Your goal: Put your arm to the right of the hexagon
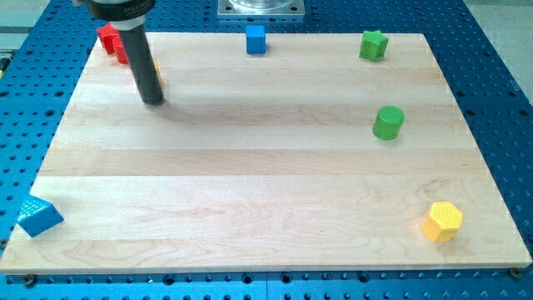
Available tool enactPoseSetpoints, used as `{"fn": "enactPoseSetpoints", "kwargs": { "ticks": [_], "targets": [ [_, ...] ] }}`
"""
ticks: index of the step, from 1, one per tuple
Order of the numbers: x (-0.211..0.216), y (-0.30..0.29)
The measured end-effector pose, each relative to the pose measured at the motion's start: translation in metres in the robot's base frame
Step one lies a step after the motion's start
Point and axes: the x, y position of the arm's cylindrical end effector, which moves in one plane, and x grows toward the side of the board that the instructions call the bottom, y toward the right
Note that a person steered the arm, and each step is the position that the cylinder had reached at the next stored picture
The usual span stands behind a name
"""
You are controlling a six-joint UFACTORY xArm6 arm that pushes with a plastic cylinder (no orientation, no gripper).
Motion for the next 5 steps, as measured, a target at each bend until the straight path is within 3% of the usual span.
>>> {"fn": "enactPoseSetpoints", "kwargs": {
  "ticks": [1, 2, 3, 5],
  "targets": [
    [-0.033, -0.008],
    [-0.041, -0.014],
    [0.013, 0.0],
    [0.24, 0.077]
  ]
}}
